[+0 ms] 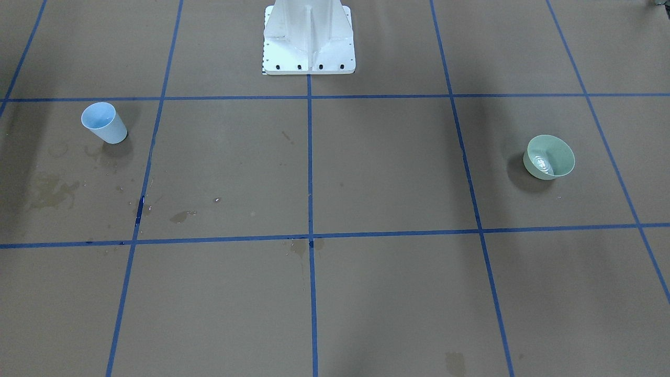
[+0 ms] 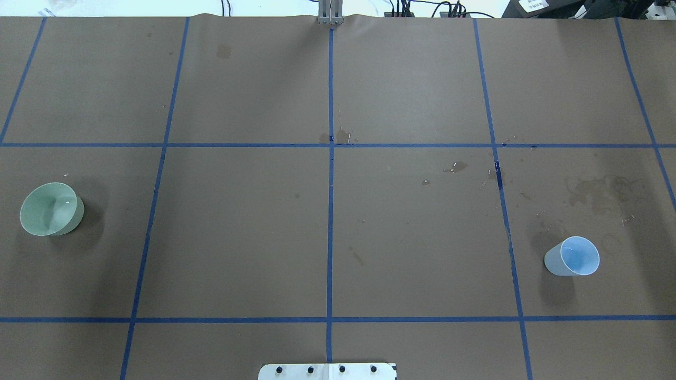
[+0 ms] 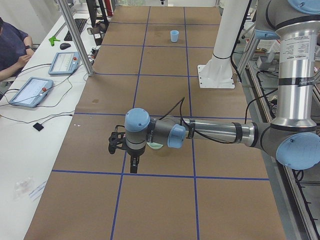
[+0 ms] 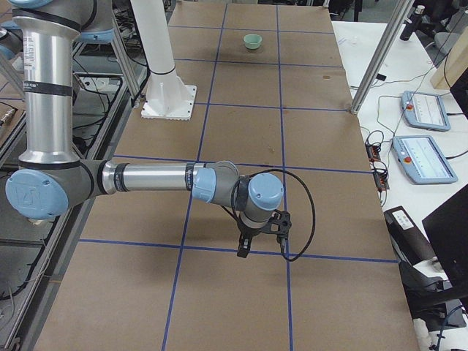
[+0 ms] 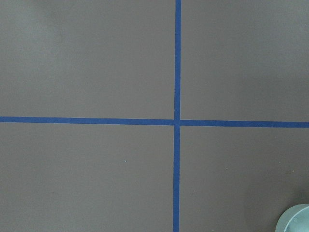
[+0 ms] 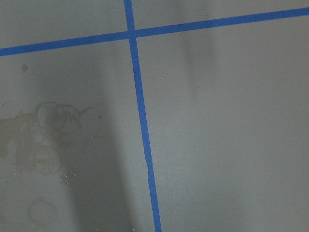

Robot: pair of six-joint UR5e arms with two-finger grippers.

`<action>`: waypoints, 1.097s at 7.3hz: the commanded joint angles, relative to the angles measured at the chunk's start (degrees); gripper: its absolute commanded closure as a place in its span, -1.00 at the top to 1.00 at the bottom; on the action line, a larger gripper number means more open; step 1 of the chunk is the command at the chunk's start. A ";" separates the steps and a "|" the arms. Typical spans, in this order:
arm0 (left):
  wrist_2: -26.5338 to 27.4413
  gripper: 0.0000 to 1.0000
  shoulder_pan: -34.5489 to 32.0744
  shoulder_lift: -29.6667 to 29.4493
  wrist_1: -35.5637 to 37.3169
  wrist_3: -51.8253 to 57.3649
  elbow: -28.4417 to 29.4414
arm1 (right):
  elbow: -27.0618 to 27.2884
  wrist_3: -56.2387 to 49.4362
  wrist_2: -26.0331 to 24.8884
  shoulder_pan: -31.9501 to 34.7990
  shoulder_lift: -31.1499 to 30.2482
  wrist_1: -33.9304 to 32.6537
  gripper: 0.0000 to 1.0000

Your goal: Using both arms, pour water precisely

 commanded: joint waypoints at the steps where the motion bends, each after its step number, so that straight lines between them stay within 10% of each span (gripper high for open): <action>1: 0.00 1.00 0.00 0.00 0.00 -0.13 -0.20 | 0.76 -0.02 0.62 1.11 0.08 0.04 0.99; 6: 0.09 1.00 8.73 -1.06 -2.61 -14.55 -6.25 | 2.60 -0.02 0.36 1.11 0.26 0.13 0.99; 8: 2.88 1.00 17.01 3.84 -19.15 -28.89 -4.96 | 3.32 -0.02 0.27 1.11 0.09 0.13 0.99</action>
